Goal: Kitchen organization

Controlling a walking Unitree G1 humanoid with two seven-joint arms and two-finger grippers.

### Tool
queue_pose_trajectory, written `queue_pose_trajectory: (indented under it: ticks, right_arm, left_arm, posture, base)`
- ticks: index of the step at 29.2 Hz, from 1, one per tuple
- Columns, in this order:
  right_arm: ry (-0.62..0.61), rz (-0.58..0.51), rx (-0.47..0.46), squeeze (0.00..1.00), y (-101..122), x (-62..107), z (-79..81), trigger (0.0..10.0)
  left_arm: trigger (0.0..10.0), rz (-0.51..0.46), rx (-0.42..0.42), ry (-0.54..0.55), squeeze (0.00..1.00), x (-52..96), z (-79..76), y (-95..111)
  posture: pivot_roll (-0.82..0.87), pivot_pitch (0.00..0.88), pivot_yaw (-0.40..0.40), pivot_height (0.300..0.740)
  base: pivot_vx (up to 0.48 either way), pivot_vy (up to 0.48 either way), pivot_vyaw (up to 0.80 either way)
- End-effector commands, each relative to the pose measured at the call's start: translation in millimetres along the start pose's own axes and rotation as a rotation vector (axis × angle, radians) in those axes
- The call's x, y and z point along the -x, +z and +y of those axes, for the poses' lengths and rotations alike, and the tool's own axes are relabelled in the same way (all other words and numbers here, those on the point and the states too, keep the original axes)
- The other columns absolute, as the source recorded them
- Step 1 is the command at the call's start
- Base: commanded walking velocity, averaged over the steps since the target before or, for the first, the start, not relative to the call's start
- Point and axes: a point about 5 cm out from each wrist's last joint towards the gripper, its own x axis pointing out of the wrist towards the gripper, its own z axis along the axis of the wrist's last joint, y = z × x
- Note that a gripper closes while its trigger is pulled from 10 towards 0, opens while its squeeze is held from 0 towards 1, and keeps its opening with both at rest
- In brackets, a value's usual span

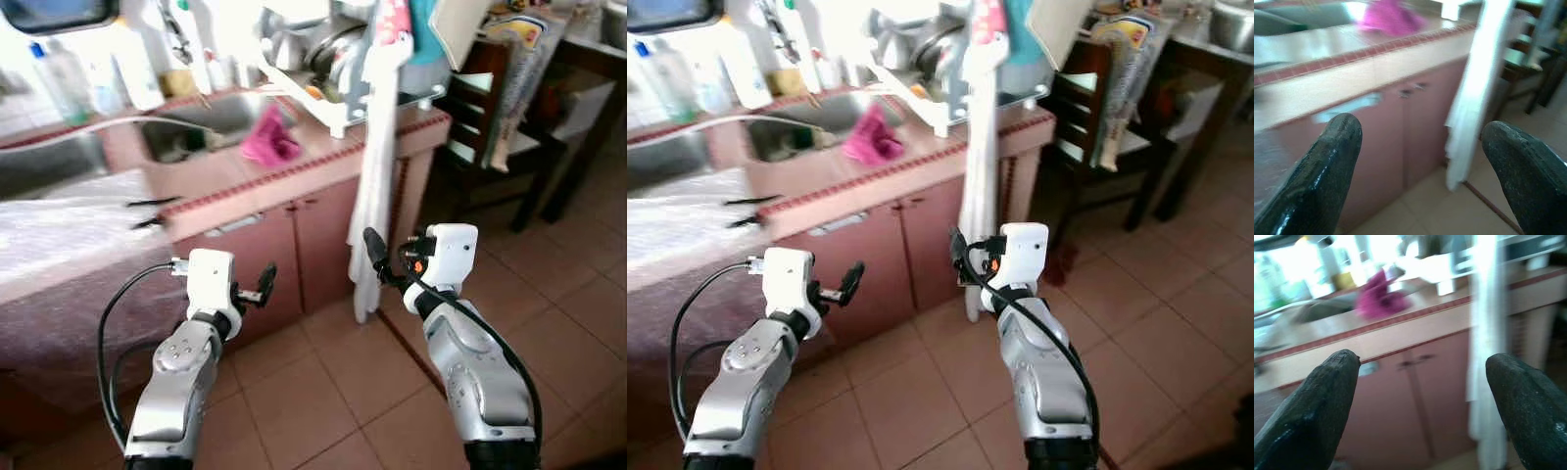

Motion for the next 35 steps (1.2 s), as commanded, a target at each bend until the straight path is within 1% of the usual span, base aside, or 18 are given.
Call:
queue_pose_trajectory:
  ticks: [1, 4, 5, 8, 10, 12, 16, 18, 19, 21, 25, 26, 29, 31, 33, 35]
  right_arm:
    - [0.033, -0.040, -0.004, 0.00, 16.3, -3.4, 12.0, 10.0]
    - [0.032, -0.037, 0.010, 0.00, 18.1, -2.4, 11.3, 10.0]
    - [0.033, -0.033, 0.014, 0.00, 18.1, -2.1, 10.7, 10.0]
    - [0.032, -0.016, 0.021, 0.00, 17.1, -1.4, 8.8, 10.0]
    - [0.031, -0.014, 0.034, 0.00, 16.8, -0.9, 7.5, 10.0]
    - [0.034, -0.009, 0.038, 0.00, 17.3, -0.6, 6.2, 10.0]
    - [0.039, -0.003, 0.047, 0.00, 18.1, -0.4, 5.4, 10.0]
    - [0.045, -0.007, 0.049, 0.00, 19.7, -0.4, 5.6, 10.0]
    - [0.049, -0.004, 0.064, 0.00, 20.0, -0.9, 5.4, 10.0]
    - [0.048, -0.004, 0.061, 0.00, 19.9, -1.5, 5.5, 10.0]
    - [0.059, -0.004, 0.049, 0.00, 19.9, -1.8, 8.0, 10.0]
    - [0.068, 0.003, 0.056, 0.00, 19.3, -2.0, 10.4, 10.0]
    - [0.093, 0.021, 0.076, 0.00, 16.6, -1.5, 13.6, 10.0]
    - [0.110, 0.043, 0.116, 0.00, 14.5, -2.5, 14.5, 10.0]
    - [0.104, 0.064, 0.121, 0.00, 13.0, -3.1, 12.8, 10.0]
    - [0.102, 0.078, 0.182, 0.00, 13.1, -5.1, 10.4, 10.0]
  left_arm:
    - [10.0, 0.011, 0.015, 0.081, 0.00, 2.7, 12.4, 2.6]
    - [10.0, 0.019, 0.046, 0.106, 0.00, 1.9, 12.4, 3.0]
    - [10.0, 0.019, 0.063, 0.123, 0.00, -0.9, 11.5, 3.2]
    - [10.0, -0.020, 0.093, 0.125, 0.00, -5.6, 6.1, 10.3]
    - [10.0, -0.026, 0.078, 0.125, 0.00, -7.4, 3.5, 12.5]
    - [10.0, -0.052, 0.070, 0.104, 0.00, -9.4, -1.0, 17.5]
    - [10.0, -0.051, 0.071, 0.111, 0.00, -9.3, -2.4, 17.9]
    - [10.0, -0.047, 0.038, 0.117, 0.00, -9.2, -3.9, 17.3]
    - [10.0, -0.052, 0.016, 0.133, 0.00, -9.0, -4.2, 17.7]
    - [10.0, -0.055, 0.007, 0.145, 0.00, -8.9, -3.9, 17.7]
    - [10.0, -0.063, 0.018, 0.162, 0.00, -9.8, -1.7, 17.9]
    - [10.0, -0.071, 0.021, 0.167, 0.00, -11.2, -0.7, 20.0]
    - [10.0, -0.082, -0.008, 0.224, 0.00, -10.4, 4.9, 22.3]
    - [10.0, -0.088, -0.055, 0.219, 0.00, -9.9, 7.0, 21.9]
    - [10.0, -0.093, -0.050, 0.216, 0.00, -9.6, 6.7, 21.3]
    - [10.0, -0.078, -0.030, 0.208, 0.00, -10.2, 5.9, 17.8]
  posture:
    - [0.03, 0.000, 0.063, 0.740]
    - [0.02, 0.000, 0.060, 0.740]
    - [0.02, 0.000, 0.056, 0.740]
    - [0.02, 0.000, 0.043, 0.740]
    - [0.03, 0.000, 0.037, 0.740]
    - [0.02, 0.000, 0.031, 0.740]
    - [0.02, 0.000, 0.026, 0.740]
    - [0.02, 0.000, 0.022, 0.740]
    - [0.02, 0.000, 0.019, 0.740]
    - [0.03, 0.000, 0.016, 0.740]
    - [0.04, 0.000, 0.010, 0.740]
    - [0.06, 0.000, -0.007, 0.740]
    - [0.08, 0.000, -0.039, 0.740]
    - [0.08, 0.000, -0.075, 0.740]
    - [0.09, 0.000, -0.079, 0.740]
    - [0.08, 0.000, -0.094, 0.740]
  base:
    - [0.000, 0.480, 0.00]
    - [0.000, 0.480, 0.00]
    - [0.000, 0.480, 0.44]
    - [0.000, 0.125, 0.80]
    - [0.000, 0.000, 0.80]
    - [0.000, 0.000, 0.80]
    - [0.000, 0.000, 0.80]
    - [0.000, 0.000, 0.69]
    - [0.000, 0.000, 0.59]
    - [0.000, 0.000, 0.50]
    - [0.000, 0.000, 0.00]
    - [0.000, 0.000, 0.00]
    - [0.000, 0.000, 0.00]
    - [0.000, 0.000, 0.00]
    - [0.000, 0.000, 0.00]
    - [0.000, 0.000, 0.00]
